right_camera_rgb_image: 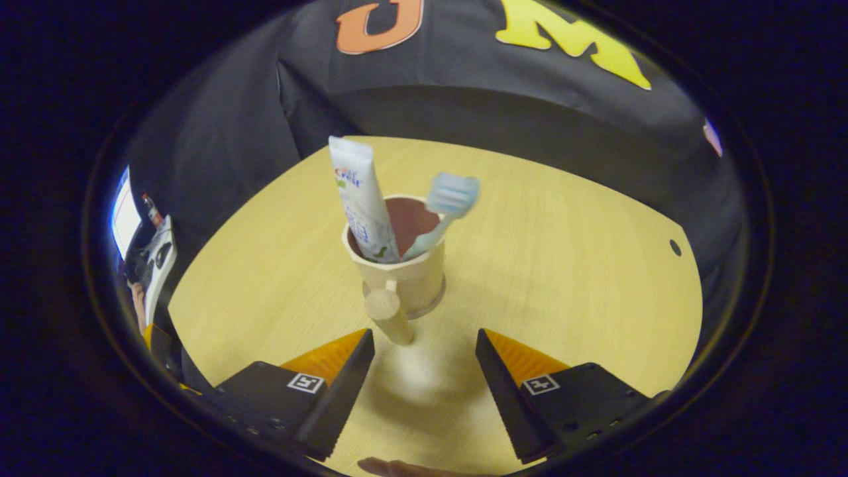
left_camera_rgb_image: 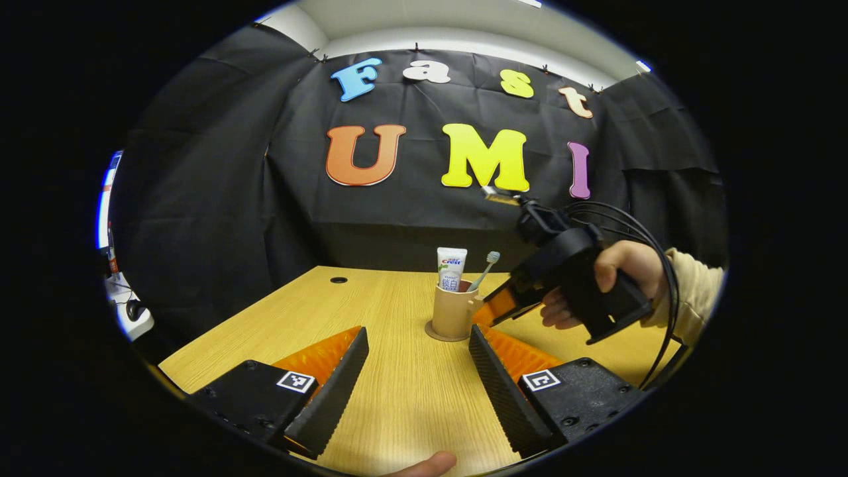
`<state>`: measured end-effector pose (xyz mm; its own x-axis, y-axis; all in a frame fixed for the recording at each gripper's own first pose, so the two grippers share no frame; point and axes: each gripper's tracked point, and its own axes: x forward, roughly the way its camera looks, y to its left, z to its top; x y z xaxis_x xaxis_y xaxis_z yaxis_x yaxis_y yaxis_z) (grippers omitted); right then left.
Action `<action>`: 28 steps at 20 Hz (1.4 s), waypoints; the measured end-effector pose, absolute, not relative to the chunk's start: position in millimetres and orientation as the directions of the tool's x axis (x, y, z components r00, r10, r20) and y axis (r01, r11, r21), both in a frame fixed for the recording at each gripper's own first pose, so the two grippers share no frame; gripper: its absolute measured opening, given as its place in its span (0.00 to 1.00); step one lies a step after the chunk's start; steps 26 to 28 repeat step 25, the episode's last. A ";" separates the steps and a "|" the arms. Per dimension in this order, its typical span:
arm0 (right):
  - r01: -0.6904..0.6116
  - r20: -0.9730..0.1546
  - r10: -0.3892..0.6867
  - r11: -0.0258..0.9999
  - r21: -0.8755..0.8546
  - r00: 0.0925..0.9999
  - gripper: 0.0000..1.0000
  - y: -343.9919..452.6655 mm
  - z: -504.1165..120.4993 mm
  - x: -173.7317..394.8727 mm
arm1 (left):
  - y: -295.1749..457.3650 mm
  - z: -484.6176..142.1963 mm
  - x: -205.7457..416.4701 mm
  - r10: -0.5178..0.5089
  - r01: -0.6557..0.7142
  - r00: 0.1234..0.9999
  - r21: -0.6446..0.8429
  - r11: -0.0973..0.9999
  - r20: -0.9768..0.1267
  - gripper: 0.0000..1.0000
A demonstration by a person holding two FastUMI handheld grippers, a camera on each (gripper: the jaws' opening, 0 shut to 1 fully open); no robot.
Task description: Put the toothbrush and toothpaste on the desktop into the cup, then pick up the cup and place it on the coaster on the desktop.
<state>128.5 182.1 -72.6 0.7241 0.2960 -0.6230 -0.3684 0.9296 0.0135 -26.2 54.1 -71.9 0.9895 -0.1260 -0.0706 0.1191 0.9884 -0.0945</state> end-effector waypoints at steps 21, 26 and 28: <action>-0.159 0.033 0.161 0.987 -0.036 0.986 0.96 35.3 10.0 -106.5 | -21.9 -19.8 -111.6 -0.122 0.121 0.992 -0.037 0.992 -0.014 0.97; -0.178 0.050 0.180 0.983 -0.042 0.982 0.96 30.8 -3.8 -118.1 | -21.6 -10.4 -111.1 -0.111 0.111 0.994 -0.064 0.992 0.001 0.97; -0.178 0.050 0.180 0.983 -0.042 0.982 0.96 30.8 -3.8 -118.1 | -21.6 -10.4 -111.1 -0.111 0.111 0.994 -0.064 0.992 0.001 0.97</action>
